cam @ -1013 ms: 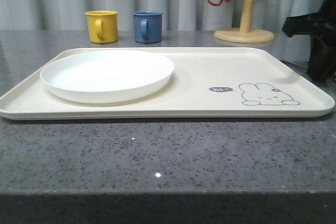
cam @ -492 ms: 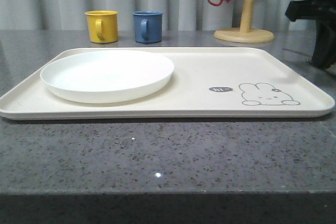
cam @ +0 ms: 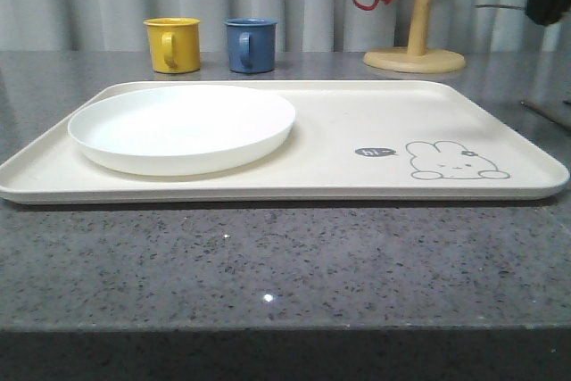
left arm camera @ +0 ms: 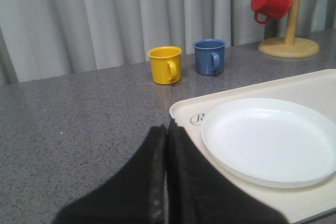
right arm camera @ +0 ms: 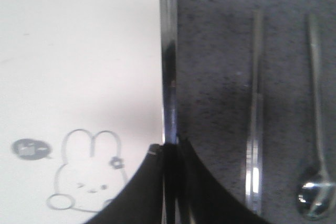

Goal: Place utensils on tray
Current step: 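Grasp the silver fork with the right gripper and lift it, then lower the fork onto the tray beside the plate and release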

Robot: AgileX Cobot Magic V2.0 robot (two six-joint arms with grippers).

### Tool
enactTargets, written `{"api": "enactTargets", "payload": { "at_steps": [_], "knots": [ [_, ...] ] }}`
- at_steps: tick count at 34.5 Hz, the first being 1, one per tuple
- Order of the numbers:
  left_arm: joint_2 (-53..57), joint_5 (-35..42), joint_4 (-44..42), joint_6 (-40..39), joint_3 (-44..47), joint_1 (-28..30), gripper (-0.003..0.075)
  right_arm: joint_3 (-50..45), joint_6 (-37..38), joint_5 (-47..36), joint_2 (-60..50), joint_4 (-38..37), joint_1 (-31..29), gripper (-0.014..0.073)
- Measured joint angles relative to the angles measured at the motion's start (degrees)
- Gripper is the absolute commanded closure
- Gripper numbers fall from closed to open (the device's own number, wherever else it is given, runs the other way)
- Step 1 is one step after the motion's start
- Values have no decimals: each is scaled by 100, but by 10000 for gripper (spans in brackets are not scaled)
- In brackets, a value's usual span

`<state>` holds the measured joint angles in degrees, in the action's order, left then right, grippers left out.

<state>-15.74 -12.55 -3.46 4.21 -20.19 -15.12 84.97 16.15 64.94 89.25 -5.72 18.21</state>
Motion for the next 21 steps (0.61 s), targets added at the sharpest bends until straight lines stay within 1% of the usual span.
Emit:
{"api": "enactTargets", "payload": {
  "at_steps": [9, 14, 21],
  "knots": [
    [0, 0, 0, 0, 0, 0, 739, 420, 502, 49, 684, -3, 1147, 579],
    [0, 0, 0, 0, 0, 0, 739, 635, 906, -16, 1118, -13, 1450, 579],
    [0, 0, 0, 0, 0, 0, 739, 753, 1570, -147, 1537, -13, 1541, 578]
  ]
}}
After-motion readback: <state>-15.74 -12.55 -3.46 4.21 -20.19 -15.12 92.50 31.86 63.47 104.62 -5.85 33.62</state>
